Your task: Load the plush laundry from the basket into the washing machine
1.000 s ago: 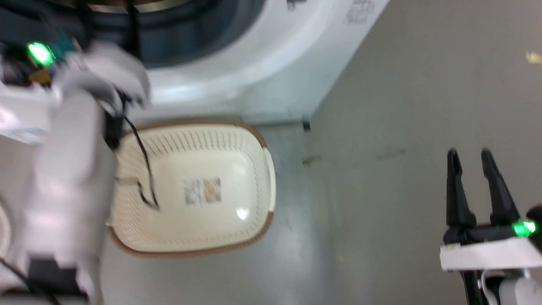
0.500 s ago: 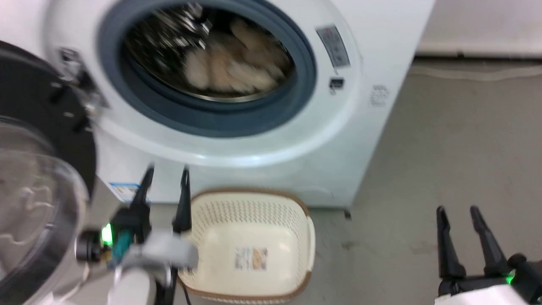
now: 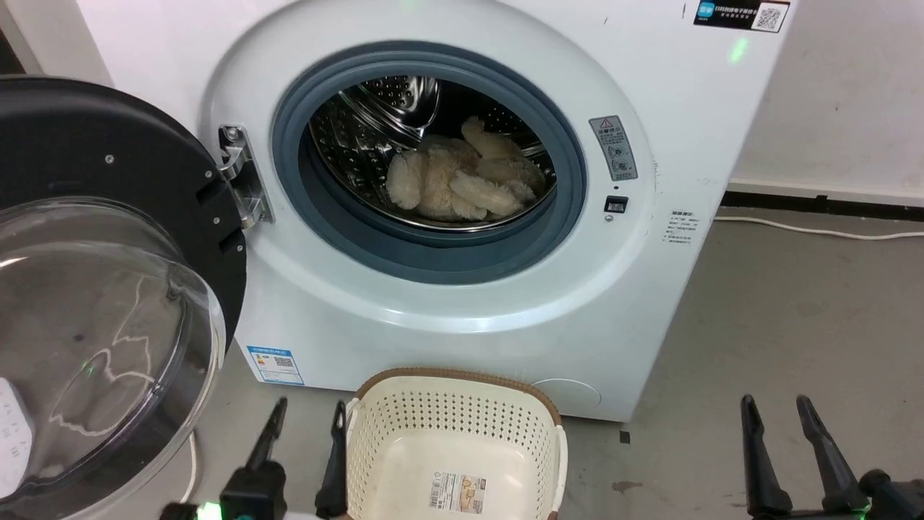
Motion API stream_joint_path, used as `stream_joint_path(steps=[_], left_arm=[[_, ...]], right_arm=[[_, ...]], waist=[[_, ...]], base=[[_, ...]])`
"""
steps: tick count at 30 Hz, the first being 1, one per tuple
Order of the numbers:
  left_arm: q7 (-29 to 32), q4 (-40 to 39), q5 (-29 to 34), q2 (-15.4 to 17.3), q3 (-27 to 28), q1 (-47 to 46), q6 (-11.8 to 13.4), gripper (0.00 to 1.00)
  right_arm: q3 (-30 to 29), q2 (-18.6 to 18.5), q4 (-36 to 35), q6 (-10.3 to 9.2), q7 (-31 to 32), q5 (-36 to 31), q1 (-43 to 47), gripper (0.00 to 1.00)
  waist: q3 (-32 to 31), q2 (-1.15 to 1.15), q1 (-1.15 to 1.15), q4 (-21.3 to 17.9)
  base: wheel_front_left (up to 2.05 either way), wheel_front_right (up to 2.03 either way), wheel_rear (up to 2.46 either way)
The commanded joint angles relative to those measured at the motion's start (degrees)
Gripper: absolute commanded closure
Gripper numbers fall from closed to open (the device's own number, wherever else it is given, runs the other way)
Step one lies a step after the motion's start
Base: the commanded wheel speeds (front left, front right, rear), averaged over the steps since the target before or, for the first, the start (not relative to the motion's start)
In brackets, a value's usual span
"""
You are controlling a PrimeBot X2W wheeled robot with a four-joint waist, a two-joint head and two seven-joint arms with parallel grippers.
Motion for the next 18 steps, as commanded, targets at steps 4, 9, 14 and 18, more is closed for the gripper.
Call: stream_joint_path(steps=[4,9,14,18], left_arm=[[-0.3,1.6,0.5,-0.4,-0.4,1.4,0.0,0.0],[-0.3,3.2,0.2,-0.6,0.1,1.2,-0.3,0.0],[0.2,3.2,0.2,-0.4,0.1,0.7,-0.1,1.0],[0.7,2.8,0.4,-0.5,0.4,0.6,-0.2,1.0]], right_arm=[[0.4,0.1,0.9,0.03,-0.3,0.6,1.2,0.0],[1.4,0.1,1.8,0.03,-0.3,1.3,1.3,0.0],[1.3,0.0,1.8,-0.01,0.1,1.1,0.2,1.0],[1.4,0.0,1.7,-0.01,0.6,0.7,-0.1,1.0]], waist=[[-0.5,0.0,0.01,-0.3],[-0.6,0.0,0.01,-0.6],[-0.6,0.0,0.01,-0.7],[-0.5,0.0,0.01,-0.7]], base=[[0.0,0.0,0.0],[0.0,0.0,0.0],[0.0,0.0,0.0],[0.0,0.0,0.0]])
